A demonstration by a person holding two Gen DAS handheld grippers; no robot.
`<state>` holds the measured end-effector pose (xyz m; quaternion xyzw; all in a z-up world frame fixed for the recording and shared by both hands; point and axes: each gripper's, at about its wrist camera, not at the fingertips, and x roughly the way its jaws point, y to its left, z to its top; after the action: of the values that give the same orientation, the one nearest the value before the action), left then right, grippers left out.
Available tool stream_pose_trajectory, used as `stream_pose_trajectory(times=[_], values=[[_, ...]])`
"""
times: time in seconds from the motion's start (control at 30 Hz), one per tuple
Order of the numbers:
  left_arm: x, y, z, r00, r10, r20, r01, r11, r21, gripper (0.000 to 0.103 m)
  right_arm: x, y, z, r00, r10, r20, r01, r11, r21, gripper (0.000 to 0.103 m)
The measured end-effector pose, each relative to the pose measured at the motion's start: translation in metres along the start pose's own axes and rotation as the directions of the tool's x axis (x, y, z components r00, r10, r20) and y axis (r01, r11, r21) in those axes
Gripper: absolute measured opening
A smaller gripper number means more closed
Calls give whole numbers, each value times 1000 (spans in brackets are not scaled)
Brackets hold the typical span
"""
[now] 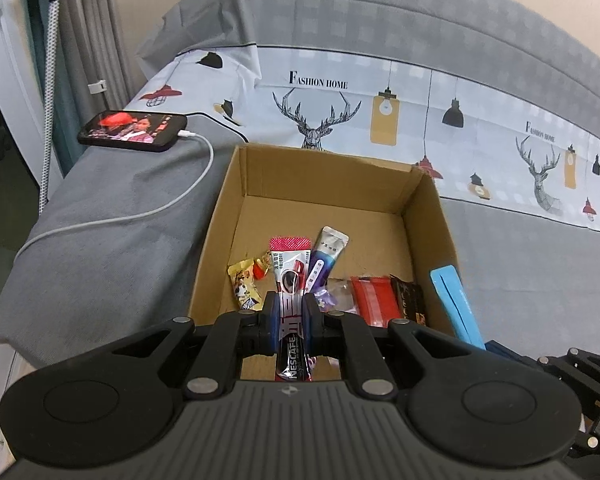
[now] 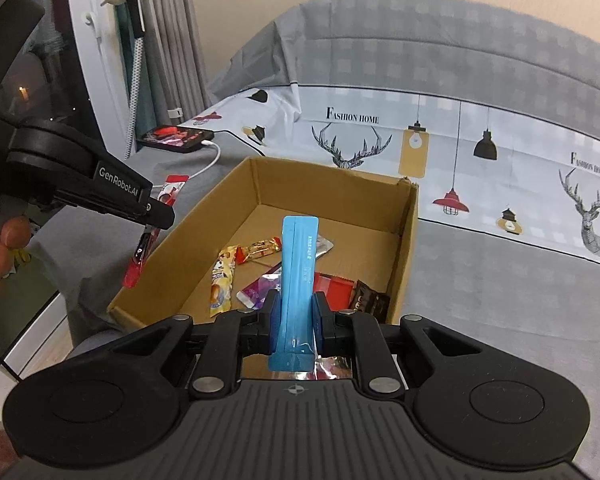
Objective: Organize snacks
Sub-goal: 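Carry the coffee stick over the box with left while right carries the blue stick, then open both grippers to drop the coffee stick and blue stick into the box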
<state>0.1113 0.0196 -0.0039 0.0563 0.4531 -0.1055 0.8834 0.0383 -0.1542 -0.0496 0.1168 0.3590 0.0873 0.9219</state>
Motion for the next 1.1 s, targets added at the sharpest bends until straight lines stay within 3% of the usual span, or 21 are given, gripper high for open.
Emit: stream_pose_trajectory(times=[0.43,0.83,0.87,0.93,0.97,1.0,1.03,1.1], values=[[78,1,13,995,11,-100,-9,1000,22,12,68,-10,10,998,-9,-62,9,1000,0,19],[131,6,18,988,47,-147,-40,998,53,16,116,-16,16,995,-10,-96,10,1000,-2,19],[135,6,19,988,53,-148,-45,997,57,20,119,-15,17,995,-10,-98,10,1000,-5,19],[141,8,20,986,60,-155,-49,996,68,43,125,-15,18,995,-11,-99,10,1000,-8,21],[142,10,21,986,68,-152,-59,996,67,78,127,-16,19,995,-11,-98,11,1000,-7,24],[140,12,22,986,95,-135,-87,994,64,102,129,-16,20,995,-8,-99,8,1000,-5,40],[134,13,21,989,115,-97,-109,992,60,103,130,-16,22,995,-14,-96,14,1000,-2,69],[120,11,18,991,132,-21,-130,988,87,103,127,-15,24,997,-50,-59,51,999,4,99]])
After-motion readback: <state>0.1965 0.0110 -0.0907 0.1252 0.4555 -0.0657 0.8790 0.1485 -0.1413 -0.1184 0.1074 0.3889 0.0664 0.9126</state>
